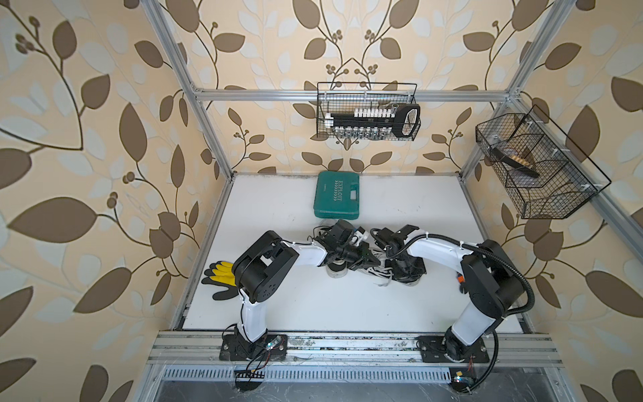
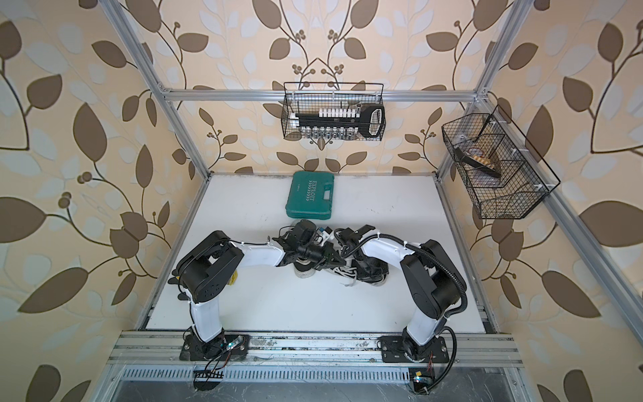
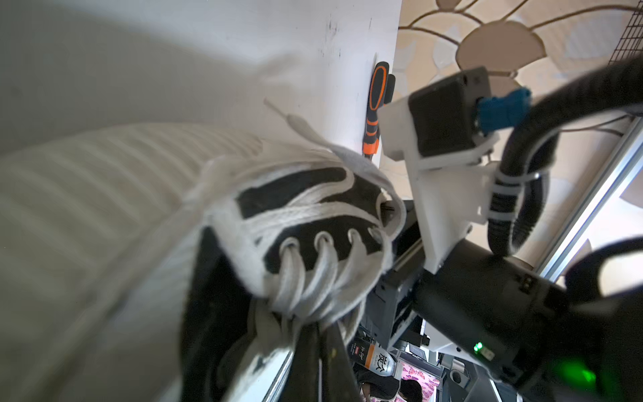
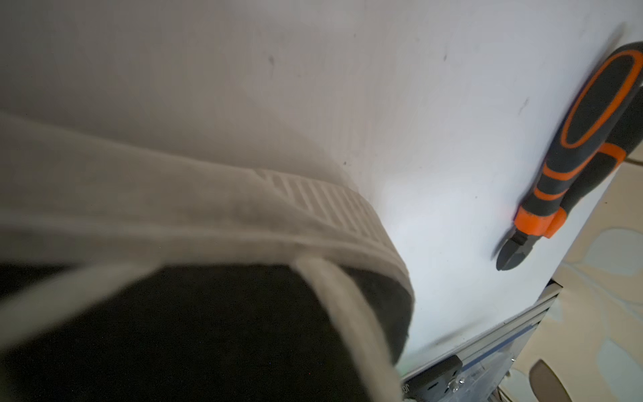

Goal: Insert the insole into the shoe

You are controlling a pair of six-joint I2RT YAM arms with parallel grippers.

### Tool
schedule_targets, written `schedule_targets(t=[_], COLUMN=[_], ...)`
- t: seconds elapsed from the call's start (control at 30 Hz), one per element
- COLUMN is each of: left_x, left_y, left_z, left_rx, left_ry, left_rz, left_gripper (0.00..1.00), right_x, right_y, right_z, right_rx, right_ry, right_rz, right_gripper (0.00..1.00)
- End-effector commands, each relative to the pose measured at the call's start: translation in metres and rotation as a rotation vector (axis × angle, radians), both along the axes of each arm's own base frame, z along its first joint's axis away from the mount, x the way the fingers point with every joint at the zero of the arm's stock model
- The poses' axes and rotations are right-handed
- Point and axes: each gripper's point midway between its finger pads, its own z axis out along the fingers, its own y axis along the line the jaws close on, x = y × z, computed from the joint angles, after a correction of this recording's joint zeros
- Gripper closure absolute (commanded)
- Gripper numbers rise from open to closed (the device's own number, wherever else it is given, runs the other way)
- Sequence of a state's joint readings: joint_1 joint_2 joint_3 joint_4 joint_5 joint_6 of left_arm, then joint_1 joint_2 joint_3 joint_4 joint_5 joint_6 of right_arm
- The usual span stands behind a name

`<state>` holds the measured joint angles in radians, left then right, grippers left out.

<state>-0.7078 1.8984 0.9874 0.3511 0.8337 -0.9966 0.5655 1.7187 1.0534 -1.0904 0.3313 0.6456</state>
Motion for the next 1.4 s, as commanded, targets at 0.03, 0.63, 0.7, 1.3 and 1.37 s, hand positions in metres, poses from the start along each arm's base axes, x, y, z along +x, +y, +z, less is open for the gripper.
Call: schedule_targets(t=[0.03,0.63,0.7,1.3,1.37], left_x=[0.003,0.004,0.004,0.006,0.003], left_y=[0.004,-0.003,-0.004,-0.001,-0.001], left_z=[0.015,0.023,0.025,0.025,0.025], left_rx=[-0.009,0.0,-0.001,0.156,0.211], left_ry=[-0.037,-0.048,-0.052,-0.126,-0.154], left_rz=[0.005,-0.007,-0.009,-0.033,-0.053], left_gripper=[1.0,1.0,1.0,1.0,1.0], right_x=[-0.008,0.003,0.004,0.028,0.027], right_y=[0.008,0.062,0.074,0.074,0.073], right_z=[0.01,0.02,-0.001,-0.031,-0.024], right_rx=[0.032,0.417,0.474,0.532,0.532], right_ry=[0.074,-0.059,-0.047,-0.051,-0.08], right_rz=[0.019,-0.058,-0.079,-0.153,-0.154], right_gripper=[1.0,1.0,1.0,1.0,1.0])
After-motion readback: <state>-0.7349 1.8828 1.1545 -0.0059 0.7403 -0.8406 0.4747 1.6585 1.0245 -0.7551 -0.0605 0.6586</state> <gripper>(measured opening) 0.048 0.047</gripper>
